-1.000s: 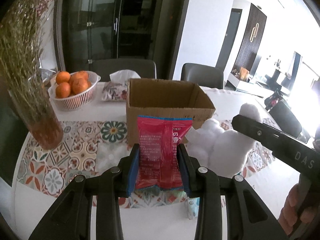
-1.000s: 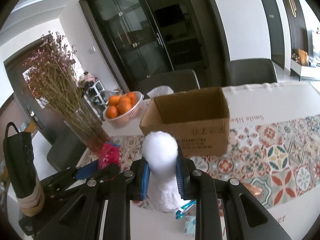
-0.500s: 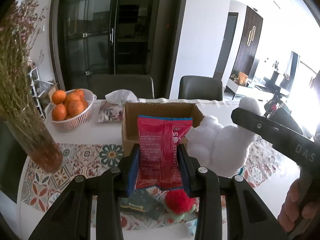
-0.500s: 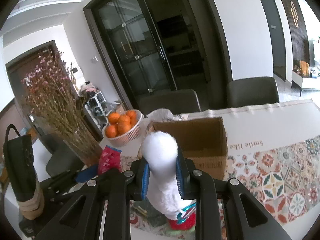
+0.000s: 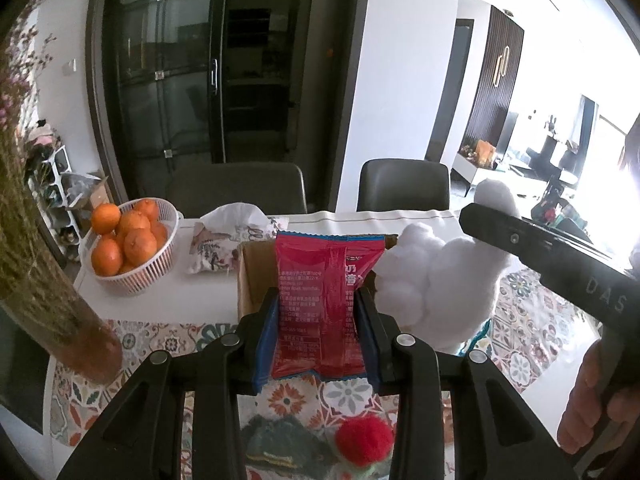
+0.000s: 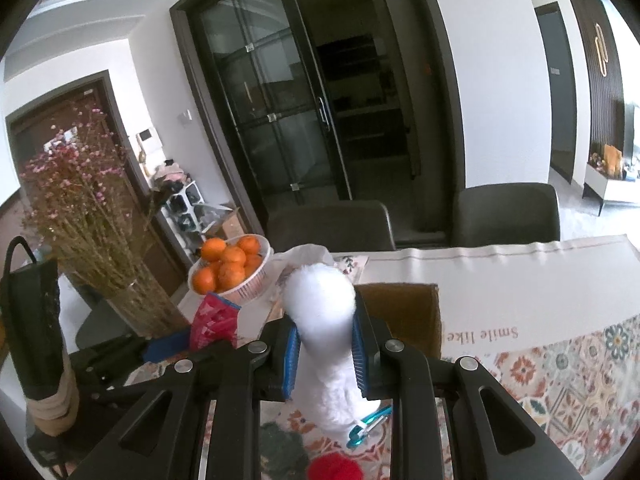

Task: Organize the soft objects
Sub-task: 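Lift and carry the red packet and bunny over the cardboard box with both tools, then open both grippers to drop the packet and bunny into the box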

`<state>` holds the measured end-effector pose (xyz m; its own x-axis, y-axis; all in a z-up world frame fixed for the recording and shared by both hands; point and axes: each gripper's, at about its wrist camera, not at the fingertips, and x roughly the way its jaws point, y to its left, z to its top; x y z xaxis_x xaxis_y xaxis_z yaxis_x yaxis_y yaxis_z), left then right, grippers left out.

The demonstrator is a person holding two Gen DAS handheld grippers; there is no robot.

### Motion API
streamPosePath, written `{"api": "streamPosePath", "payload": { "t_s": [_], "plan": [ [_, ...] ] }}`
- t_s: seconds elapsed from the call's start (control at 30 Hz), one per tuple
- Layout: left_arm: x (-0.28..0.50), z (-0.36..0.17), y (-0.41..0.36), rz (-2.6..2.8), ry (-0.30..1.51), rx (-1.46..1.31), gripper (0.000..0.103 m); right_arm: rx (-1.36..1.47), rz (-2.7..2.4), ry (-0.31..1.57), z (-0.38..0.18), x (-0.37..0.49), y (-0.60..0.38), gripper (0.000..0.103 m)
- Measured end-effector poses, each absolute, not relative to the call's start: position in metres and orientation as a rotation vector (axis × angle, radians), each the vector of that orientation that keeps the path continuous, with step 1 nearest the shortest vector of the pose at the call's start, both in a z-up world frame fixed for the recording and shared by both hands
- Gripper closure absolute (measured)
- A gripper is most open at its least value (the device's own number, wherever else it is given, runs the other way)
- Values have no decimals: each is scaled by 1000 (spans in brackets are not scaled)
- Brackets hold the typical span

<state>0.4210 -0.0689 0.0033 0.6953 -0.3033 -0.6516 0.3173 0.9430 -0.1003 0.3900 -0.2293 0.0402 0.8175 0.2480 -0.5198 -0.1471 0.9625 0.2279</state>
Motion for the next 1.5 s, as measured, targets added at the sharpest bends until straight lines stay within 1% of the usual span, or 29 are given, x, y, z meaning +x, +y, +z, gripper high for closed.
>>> {"api": "streamPosePath", "payload": {
  "t_s": [0.37,0.57,0.7,0.87,1.27,1.33,1.37,1.4,1.43,1.47,1.5],
  "plan": [
    [462,-8,-76,-342,766,33,67,114,195,599,44,439,-230,79],
    [489,-28,-82,-356,825,39,67,96,178,659,30,468,-233,79],
    [504,-44,-85,-351,863,54,67,99,182,710,14,485,-236,79],
    [518,-66,-89,-343,910,78,66,115,204,823,-15,511,-238,79],
    [536,-106,-103,-331,1011,135,66,87,187,999,-77,537,-237,78],
    [536,-110,-104,-335,1023,142,64,89,193,1019,-83,541,-237,75],
    [536,-110,-105,-337,1026,144,58,94,202,1025,-85,541,-236,74],
    [536,-110,-105,-336,1026,144,54,99,207,1030,-86,542,-236,69],
    [535,-110,-105,-331,1025,145,45,105,213,1036,-88,542,-236,58],
    [535,-109,-105,-325,1022,146,43,113,219,1039,-88,543,-236,52],
    [534,-107,-104,-324,1019,148,43,120,217,1037,-88,543,-236,45]
  ]
}}
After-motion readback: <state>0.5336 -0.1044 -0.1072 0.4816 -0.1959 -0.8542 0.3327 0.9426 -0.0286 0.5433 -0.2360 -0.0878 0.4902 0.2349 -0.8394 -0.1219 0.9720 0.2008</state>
